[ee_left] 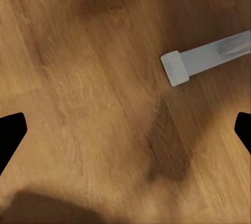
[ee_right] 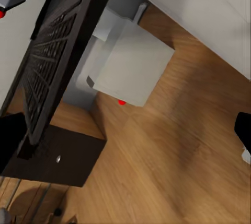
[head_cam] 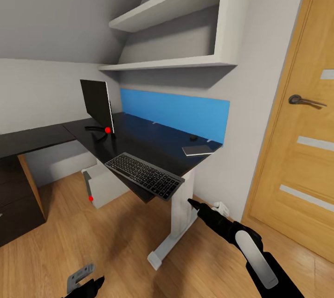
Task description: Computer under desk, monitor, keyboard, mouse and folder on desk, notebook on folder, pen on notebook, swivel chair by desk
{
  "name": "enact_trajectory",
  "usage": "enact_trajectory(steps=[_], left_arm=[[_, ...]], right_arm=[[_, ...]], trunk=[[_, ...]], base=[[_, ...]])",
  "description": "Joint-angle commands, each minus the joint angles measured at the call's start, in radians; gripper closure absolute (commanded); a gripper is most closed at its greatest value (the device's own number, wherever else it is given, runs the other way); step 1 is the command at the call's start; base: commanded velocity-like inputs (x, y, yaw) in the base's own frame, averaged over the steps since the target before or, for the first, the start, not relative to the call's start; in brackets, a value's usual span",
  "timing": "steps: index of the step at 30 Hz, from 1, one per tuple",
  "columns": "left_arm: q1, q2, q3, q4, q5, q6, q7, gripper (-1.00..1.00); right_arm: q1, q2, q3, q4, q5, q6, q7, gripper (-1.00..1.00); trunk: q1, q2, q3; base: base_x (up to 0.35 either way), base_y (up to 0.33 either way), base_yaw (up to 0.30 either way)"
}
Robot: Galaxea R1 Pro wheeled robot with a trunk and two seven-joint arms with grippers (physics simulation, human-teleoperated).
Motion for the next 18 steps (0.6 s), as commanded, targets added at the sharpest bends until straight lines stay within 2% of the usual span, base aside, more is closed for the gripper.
enact_trajectory(steps=[1, 6, 18], left_arm=[[0.0, 0.0, -0.002, 0.0, 0.007, 0.005, 0.006, -1.0], [0.0, 0.0, -0.018, 0.006, -0.002, 0.004, 0.007, -1.0], [0.0, -0.001, -0.027, 0.01, -0.005, 0.002, 0.008, -1.0]], right_arm=[[-0.001, -0.001, 0.005, -0.009, -0.008, 0.001, -0.004, -1.0], [0.0, -0.003, 0.026, -0.046, -0.009, 0.001, 0.03, -1.0], [0.0, -0.001, 0.038, -0.066, -0.016, 0.008, 0.117, -1.0]], trunk=[[0.0, -0.001, -0.001], [0.0, -0.001, -0.001], [0.0, -0.001, -0.001]], base=[[0.0, 0.0, 0.0], [0.0, 0.0, 0.0], [0.0, 0.0, 0.0]])
